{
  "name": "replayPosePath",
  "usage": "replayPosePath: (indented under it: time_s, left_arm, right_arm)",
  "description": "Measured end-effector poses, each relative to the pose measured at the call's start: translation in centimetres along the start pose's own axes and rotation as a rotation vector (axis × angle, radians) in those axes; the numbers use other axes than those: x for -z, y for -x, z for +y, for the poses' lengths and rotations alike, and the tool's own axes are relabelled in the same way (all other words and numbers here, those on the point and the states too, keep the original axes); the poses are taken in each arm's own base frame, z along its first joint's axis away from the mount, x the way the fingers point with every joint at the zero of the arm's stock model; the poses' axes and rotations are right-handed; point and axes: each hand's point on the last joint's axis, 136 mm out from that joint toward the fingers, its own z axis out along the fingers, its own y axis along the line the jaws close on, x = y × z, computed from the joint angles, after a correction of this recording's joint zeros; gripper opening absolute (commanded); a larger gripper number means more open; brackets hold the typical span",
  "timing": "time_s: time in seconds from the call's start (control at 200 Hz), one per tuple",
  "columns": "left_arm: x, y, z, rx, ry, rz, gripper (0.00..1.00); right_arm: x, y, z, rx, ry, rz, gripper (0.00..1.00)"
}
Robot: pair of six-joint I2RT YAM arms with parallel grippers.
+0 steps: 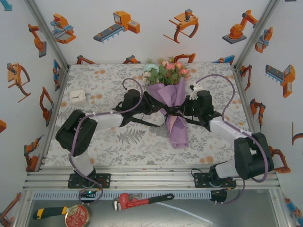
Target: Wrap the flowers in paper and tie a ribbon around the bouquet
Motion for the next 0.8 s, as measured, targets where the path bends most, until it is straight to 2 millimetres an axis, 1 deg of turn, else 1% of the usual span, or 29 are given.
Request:
replayPosePath:
  time_s: [0.19,0.24,0.305,0.39,0.546,0.691,0.801]
  left_arm:
    - [4.2,4.4,-2.1,-0.114,0.037,-0.147,0.43]
    - [4.9,5.2,-1.9,-0.12,0.063,-0.171,0.46]
    - [5.1,5.7,-0.7,-0.119,0.121,-0.177,0.48]
    - [4.4,5.3,1.1,-0.11,0.189,-0.139,0.52]
    - [2.3,3.2,4.0,-0.051,0.229,-0.042,0.54]
    - [0.6,1.6,6.0,0.039,0.234,0.021,0.51]
    - [-0.3,1.0,6.9,0.09,0.228,0.041,0.46]
  right_arm:
    - [0.0,-0.1,0.0,-0.001,0.0,0.006,0.0]
    - [0.0,-0.2,0.0,-0.001,0.002,0.008,0.0]
    - [0.0,-0.2,0.1,-0.001,0.005,0.009,0.0]
    - [0.0,-0.2,0.1,-0.001,0.009,0.01,0.0]
    - [0.0,-0.2,0.2,-0.001,0.01,0.01,0.0]
    - [0.0,-0.2,0.2,-0.002,0.009,0.013,0.0]
    - [0.0,-0.1,0.2,-0.002,0.013,0.013,0.0]
